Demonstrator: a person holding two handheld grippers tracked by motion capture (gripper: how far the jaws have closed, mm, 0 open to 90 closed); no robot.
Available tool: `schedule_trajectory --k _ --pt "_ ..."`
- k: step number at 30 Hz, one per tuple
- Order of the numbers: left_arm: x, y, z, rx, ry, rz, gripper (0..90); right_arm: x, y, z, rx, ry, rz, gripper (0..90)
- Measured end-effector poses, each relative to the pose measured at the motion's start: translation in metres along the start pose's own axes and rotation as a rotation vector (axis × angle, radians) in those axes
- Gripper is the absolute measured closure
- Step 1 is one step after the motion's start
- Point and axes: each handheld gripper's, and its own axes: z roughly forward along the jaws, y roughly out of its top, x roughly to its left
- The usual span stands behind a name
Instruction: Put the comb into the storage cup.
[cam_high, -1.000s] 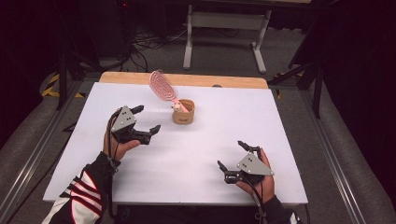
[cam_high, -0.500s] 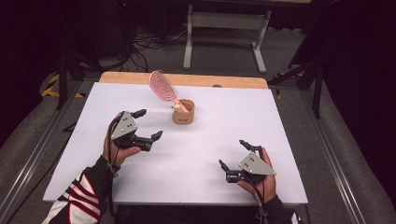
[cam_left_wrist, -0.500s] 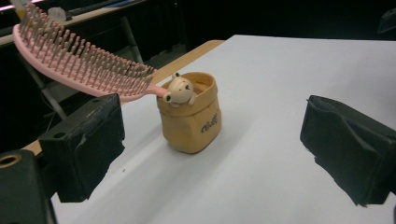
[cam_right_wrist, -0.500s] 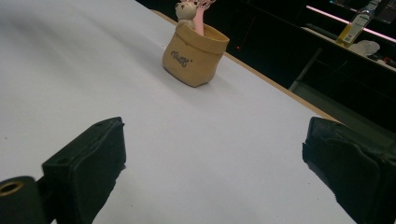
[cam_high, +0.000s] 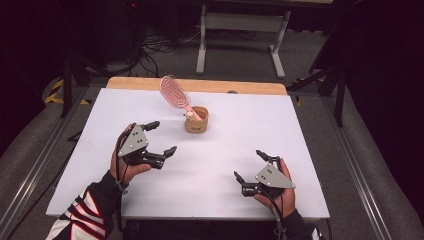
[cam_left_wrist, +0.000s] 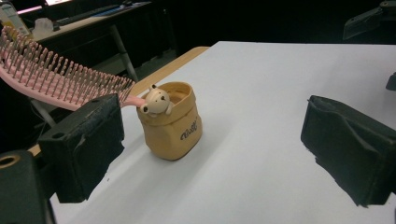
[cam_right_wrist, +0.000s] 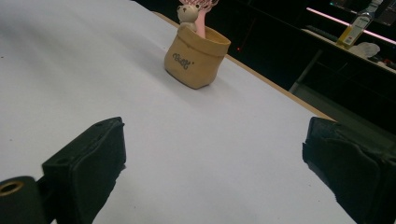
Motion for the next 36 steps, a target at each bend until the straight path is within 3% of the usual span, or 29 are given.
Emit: schedule_trajectory --k 9,36 --pt "-0.008 0.000 -0.004 0.010 -0.018 0.039 7.1 0.001 0.002 -0.002 -0.009 0.004 -0.005 6.6" --pt "-0.026 -0.006 -0.014 0.039 -0.053 0.080 7.1 0.002 0.005 -0.004 -0.018 0.007 -0.013 6.6"
